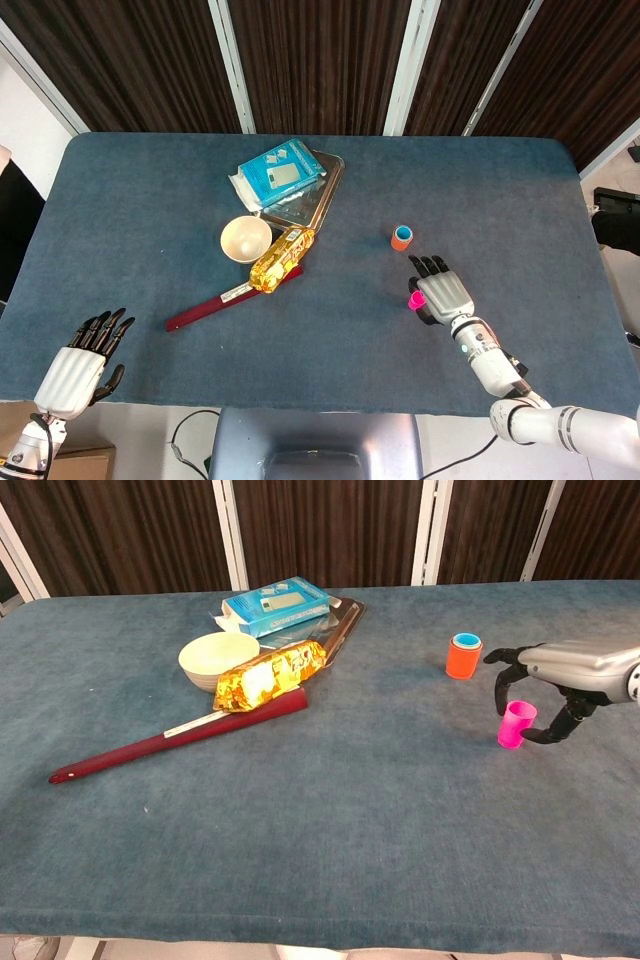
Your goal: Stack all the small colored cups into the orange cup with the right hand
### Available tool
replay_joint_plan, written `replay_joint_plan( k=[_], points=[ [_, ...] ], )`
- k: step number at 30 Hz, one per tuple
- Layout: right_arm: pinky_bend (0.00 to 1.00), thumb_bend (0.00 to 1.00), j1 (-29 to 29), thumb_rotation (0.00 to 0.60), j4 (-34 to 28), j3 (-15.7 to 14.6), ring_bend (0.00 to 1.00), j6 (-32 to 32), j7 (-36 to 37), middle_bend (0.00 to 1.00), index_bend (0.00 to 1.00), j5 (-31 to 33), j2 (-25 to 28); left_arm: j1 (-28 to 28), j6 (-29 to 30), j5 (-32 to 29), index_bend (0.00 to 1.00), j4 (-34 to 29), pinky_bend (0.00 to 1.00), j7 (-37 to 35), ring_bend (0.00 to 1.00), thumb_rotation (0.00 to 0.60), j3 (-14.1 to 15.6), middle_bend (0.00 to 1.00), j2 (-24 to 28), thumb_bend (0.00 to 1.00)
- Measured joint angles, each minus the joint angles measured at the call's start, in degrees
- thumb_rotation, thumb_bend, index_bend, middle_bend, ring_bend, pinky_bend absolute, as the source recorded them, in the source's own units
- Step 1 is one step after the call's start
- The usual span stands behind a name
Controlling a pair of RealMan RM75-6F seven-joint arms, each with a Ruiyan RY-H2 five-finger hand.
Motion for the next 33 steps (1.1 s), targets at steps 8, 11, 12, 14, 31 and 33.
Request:
replay_joint_plan(
  k=[8, 11, 12, 14, 31, 33],
  points=[
    [0.00, 0.48, 0.03, 0.600, -0.21, 0.14, 0.00, 0.50, -0.56, 0.00, 0.56, 0.39, -0.18, 0.05, 0.16, 0.07, 0.00, 0.02, 0.13, -0.16, 0.02, 0.600, -0.01, 0.00, 0.08, 0.45],
    [0.00, 0.48, 0.05, 0.600, -0.33, 0.16, 0.00, 0.65, -0.83, 0.00, 0.57, 0.56, -0.25, 0.06, 0.21, 0.13, 0.00, 0.02, 0.14, -0.21, 0.02, 0.600, 0.01, 0.00, 0.10, 0.45],
    [0.00, 0.48, 0.05, 0.600, -0.34, 0.16, 0.00, 0.71, -0.91, 0.00, 0.58, 0.60, -0.27, 0.07, 0.25, 0.15, 0.00, 0.02, 0.14, -0.22, 0.02, 0.600, 0.01, 0.00, 0.10, 0.45],
    [0.00, 0.48, 0.04, 0.600, -0.39, 0.20, 0.00, 0.92, -1.05, 0.00, 0.59, 0.68, -0.36, 0.09, 0.31, 0.20, 0.00, -0.01, 0.13, -0.24, 0.02, 0.600, 0.02, 0.00, 0.11, 0.45],
    [0.00, 0.48, 4.00, 0.600, 0.52, 11.28, 0.00, 3.22, 2.10, 0.02, 0.60, 6.79, 0.46, -0.09, -0.45, -0.46, 0.00, 0.09, 0.14, 0.66, 0.02, 0.600, -0.24, 0.00, -0.35, 0.45],
    [0.00, 0.48, 6.06, 0.600, 2.92, 13.37, 0.00, 3.42, 0.94, 0.03, 0.60, 9.77, -0.79, -0.18, -0.73, -0.64, 0.00, 0.12, 0.14, 0.86, 0.02, 0.600, -0.28, 0.00, -0.45, 0.45]
  ],
)
